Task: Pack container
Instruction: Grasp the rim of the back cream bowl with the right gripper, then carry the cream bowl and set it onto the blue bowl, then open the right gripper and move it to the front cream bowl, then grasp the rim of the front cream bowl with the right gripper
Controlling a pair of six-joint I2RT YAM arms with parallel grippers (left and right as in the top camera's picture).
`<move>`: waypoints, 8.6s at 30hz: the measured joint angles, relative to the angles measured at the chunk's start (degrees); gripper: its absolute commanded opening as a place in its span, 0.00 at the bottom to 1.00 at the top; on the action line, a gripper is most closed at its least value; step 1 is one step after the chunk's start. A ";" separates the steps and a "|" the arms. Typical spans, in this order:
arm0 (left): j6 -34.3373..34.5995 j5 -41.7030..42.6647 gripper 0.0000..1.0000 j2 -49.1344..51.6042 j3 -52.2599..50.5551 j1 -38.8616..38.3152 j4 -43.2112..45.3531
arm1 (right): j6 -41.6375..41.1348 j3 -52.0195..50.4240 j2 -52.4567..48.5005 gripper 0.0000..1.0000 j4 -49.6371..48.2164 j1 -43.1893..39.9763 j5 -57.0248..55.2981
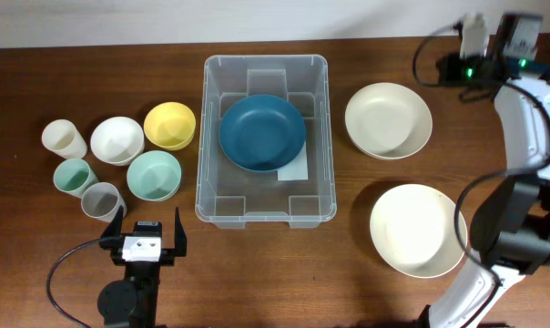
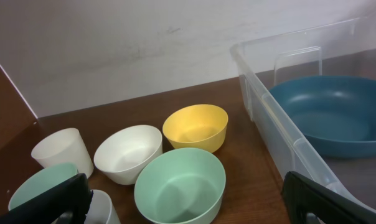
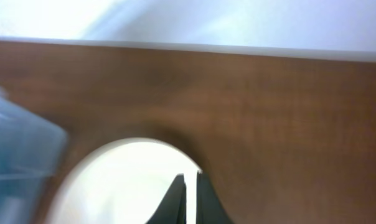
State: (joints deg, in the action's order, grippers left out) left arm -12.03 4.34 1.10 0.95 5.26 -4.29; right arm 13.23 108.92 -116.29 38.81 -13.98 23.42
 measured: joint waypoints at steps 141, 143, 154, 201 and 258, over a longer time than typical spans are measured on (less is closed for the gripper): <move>0.00 0.02 1.00 0.00 0.00 0.00 0.00 | -11.63 -23.82 5.64 0.04 42.64 12.39 -16.68; 0.00 0.02 1.00 0.00 0.00 0.00 0.02 | -11.72 -24.98 5.64 0.04 42.34 12.39 -16.68; 0.00 0.02 1.00 0.00 0.00 0.00 0.02 | -15.21 -33.00 5.64 0.04 30.49 12.39 -16.76; 0.00 0.02 1.00 0.00 0.00 0.00 0.02 | -21.33 -35.04 5.64 0.04 -19.85 7.43 -22.67; -0.02 0.02 1.00 0.00 0.00 0.00 0.02 | 15.54 -24.48 -5.20 0.04 4.42 -9.84 0.39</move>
State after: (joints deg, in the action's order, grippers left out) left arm -12.05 4.36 1.10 0.95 5.26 -4.27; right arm 28.77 84.44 -121.49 43.22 -23.81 23.81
